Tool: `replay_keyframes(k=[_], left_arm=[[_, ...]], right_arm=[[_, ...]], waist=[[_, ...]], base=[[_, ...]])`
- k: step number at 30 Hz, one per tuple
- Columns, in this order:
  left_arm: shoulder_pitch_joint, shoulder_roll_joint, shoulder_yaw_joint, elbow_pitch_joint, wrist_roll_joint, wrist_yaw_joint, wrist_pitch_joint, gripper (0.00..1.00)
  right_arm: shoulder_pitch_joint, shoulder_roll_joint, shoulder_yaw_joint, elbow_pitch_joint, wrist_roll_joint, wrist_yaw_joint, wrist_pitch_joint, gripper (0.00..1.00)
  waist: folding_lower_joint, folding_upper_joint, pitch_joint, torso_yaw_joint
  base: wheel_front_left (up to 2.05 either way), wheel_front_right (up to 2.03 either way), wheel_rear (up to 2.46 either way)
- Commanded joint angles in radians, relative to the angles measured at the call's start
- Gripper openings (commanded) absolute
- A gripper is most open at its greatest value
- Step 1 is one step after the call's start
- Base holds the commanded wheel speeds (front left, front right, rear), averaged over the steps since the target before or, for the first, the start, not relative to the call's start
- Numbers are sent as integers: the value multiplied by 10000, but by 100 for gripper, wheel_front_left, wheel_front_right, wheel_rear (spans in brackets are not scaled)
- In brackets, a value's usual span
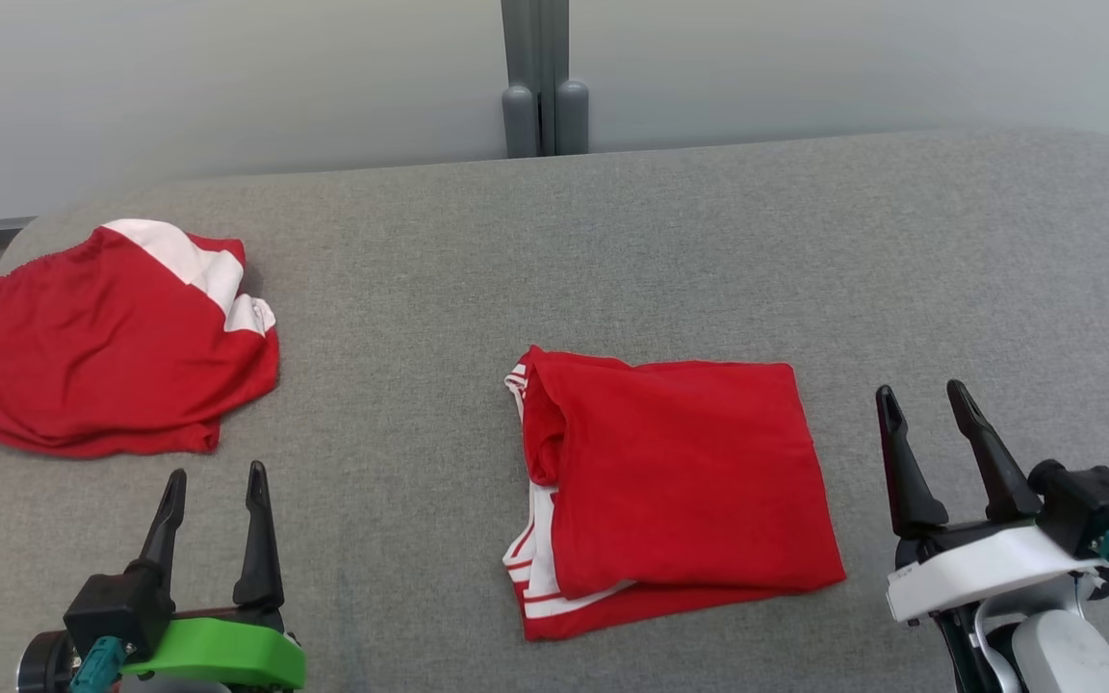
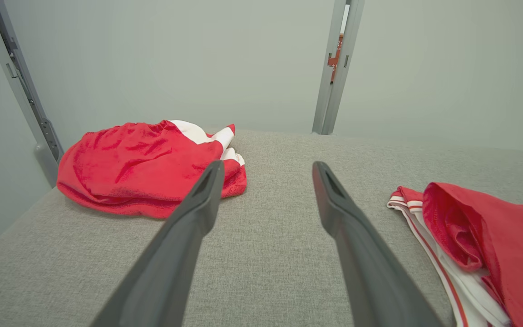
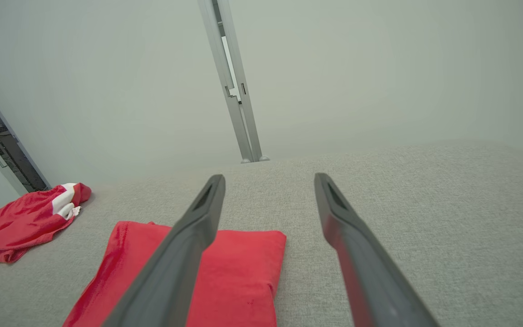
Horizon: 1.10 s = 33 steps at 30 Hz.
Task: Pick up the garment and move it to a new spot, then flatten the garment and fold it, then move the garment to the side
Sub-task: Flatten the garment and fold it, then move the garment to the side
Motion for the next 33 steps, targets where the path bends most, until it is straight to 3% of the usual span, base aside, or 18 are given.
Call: replay_keyframes(k=[1,33], left_arm=[[160,11,44,-28,98,44,-3,100],[437,35,103,1,500,101,-3,100]], right_arm=[[232,34,-119,-124,-137,0,-28,100],[1163,524,-490,-9,-1073,0,-29,100]], waist=[[0,-1,-63,-8],[0,-1,-546,85]], base=[[0,0,0],[0,0,0]])
